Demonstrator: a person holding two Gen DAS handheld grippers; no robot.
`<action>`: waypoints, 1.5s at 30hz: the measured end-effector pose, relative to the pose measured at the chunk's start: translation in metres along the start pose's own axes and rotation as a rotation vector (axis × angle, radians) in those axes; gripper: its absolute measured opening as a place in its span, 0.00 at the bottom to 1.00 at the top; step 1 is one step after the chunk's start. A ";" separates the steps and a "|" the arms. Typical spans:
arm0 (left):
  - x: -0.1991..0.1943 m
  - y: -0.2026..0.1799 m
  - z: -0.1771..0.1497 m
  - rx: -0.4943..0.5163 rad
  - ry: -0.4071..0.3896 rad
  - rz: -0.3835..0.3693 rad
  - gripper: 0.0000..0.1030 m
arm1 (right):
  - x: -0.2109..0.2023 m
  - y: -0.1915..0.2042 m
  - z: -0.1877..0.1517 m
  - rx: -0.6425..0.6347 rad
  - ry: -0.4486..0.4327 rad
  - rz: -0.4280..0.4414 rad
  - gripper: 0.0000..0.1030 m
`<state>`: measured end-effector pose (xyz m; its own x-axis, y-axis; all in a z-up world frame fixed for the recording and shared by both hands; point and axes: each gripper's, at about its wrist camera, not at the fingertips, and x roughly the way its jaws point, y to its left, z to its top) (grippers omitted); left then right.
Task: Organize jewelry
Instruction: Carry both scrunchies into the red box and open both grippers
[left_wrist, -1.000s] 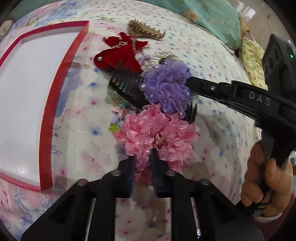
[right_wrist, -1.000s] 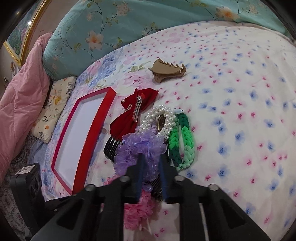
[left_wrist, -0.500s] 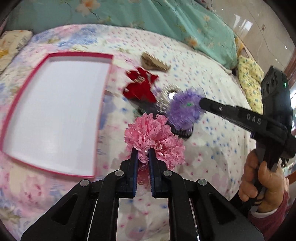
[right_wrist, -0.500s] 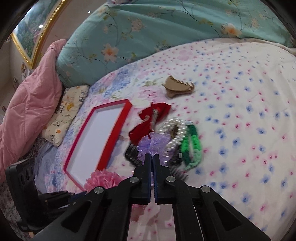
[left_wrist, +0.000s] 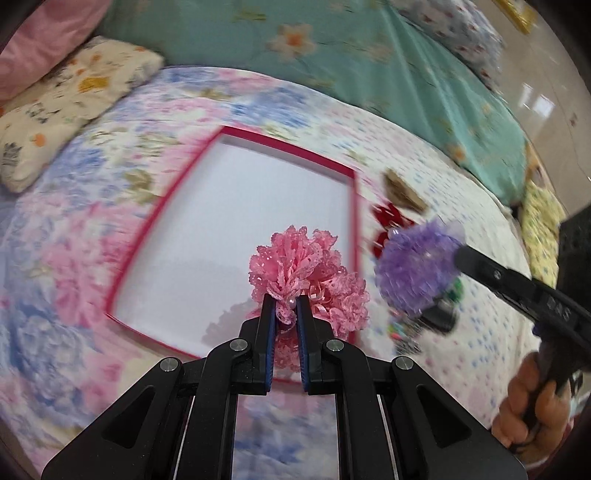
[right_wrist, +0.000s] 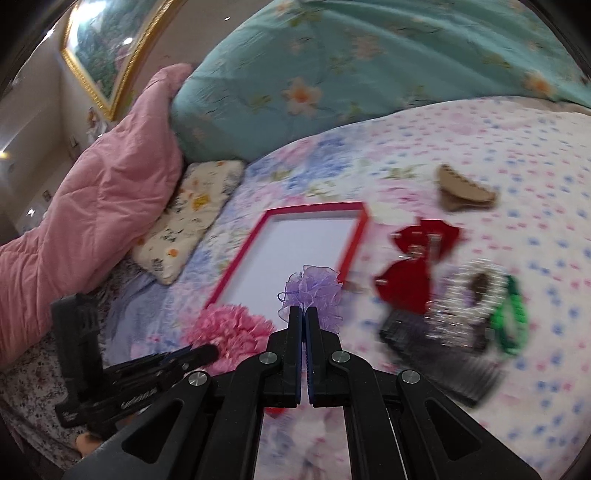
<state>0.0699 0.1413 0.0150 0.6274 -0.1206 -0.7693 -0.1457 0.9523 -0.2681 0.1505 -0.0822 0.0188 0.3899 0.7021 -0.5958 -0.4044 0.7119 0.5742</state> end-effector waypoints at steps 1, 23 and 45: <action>0.002 0.006 0.003 -0.009 0.003 0.010 0.09 | 0.006 0.006 0.002 -0.005 -0.002 0.007 0.01; 0.127 0.041 0.114 -0.060 0.091 0.104 0.09 | 0.152 -0.041 0.079 0.084 0.101 -0.084 0.01; 0.101 0.038 0.109 -0.074 0.078 0.150 0.56 | 0.136 -0.038 0.082 0.092 0.108 -0.093 0.40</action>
<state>0.2110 0.1961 -0.0100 0.5336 -0.0030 -0.8458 -0.2905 0.9385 -0.1866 0.2868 -0.0129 -0.0382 0.3289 0.6307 -0.7029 -0.2910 0.7758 0.5599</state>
